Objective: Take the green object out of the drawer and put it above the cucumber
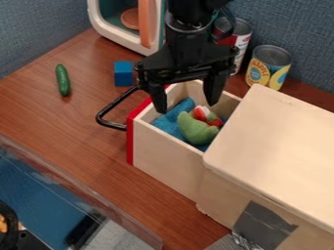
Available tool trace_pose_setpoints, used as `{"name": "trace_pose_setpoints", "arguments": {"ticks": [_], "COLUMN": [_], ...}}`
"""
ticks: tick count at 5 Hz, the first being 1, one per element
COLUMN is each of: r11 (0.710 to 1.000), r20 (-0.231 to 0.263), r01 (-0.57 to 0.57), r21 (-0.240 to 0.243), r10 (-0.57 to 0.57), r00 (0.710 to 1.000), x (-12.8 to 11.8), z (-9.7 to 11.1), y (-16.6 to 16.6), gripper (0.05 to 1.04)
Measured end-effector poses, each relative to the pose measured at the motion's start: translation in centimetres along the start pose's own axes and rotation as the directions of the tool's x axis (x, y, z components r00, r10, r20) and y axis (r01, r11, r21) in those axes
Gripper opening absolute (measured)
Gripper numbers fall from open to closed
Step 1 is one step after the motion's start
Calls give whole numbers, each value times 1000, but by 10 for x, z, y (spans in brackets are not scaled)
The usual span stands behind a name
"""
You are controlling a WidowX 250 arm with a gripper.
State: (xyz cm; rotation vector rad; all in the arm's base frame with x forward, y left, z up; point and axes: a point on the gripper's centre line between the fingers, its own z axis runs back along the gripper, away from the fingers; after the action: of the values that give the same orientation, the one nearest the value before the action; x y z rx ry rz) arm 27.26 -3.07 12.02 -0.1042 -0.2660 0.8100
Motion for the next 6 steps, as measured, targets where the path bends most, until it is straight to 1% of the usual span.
{"name": "trace_pose_setpoints", "arguments": {"ticks": [2,3,6], "r11": [999,999,997], "r20": [-5,-12,-1], "r01": [-43,-52,-75], "r21": [6,10,23], "r10": [43,52,75], "r00": [999,999,997], "x": [1,-3,0], "z": [-9,-12,-24], "y": [-2,-4,-13], "gripper": [1000,1000,1000]}}
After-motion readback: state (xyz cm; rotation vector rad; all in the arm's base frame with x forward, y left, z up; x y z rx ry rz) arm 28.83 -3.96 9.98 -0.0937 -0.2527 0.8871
